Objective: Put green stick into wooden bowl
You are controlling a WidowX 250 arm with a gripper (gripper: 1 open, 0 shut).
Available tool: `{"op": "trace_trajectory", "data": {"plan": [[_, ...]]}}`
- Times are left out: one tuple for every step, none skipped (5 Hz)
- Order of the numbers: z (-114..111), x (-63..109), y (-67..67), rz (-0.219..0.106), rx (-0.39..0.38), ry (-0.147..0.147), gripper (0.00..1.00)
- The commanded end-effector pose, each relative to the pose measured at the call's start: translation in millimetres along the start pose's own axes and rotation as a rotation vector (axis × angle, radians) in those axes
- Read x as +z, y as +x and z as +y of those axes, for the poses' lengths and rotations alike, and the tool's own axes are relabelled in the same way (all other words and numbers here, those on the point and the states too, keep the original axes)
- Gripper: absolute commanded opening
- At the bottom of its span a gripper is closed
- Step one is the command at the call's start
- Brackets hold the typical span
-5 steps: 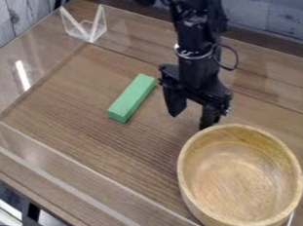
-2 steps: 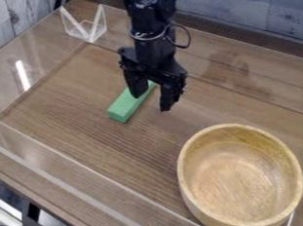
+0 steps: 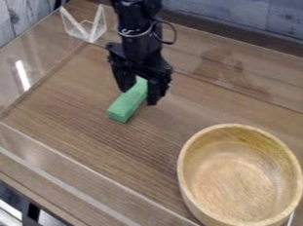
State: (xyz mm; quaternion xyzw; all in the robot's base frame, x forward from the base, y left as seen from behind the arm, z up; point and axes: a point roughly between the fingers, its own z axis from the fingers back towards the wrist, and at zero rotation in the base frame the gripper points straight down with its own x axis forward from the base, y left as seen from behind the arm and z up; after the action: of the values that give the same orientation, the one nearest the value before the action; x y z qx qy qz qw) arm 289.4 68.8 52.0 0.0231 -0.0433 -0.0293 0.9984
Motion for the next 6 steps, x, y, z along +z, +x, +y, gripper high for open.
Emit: {"op": "trace_trajectory", "data": {"plan": [[6,3.3,4.0,-0.027,0.005,0.022,1.0],[8,-5.7,1.4,-0.011,0.005,0.028,1.0],[9,-12.7,-1.1,-0.002,0.008,0.03,0.0],[9,-14.7,-2.8,-0.003,0.015,0.024,0.0],[4,-13.0,-8.6,0.008,0.033,0.011,0.0],[-2,-11.2,-16.1,0.019,0.042,0.001,0.0]]}}
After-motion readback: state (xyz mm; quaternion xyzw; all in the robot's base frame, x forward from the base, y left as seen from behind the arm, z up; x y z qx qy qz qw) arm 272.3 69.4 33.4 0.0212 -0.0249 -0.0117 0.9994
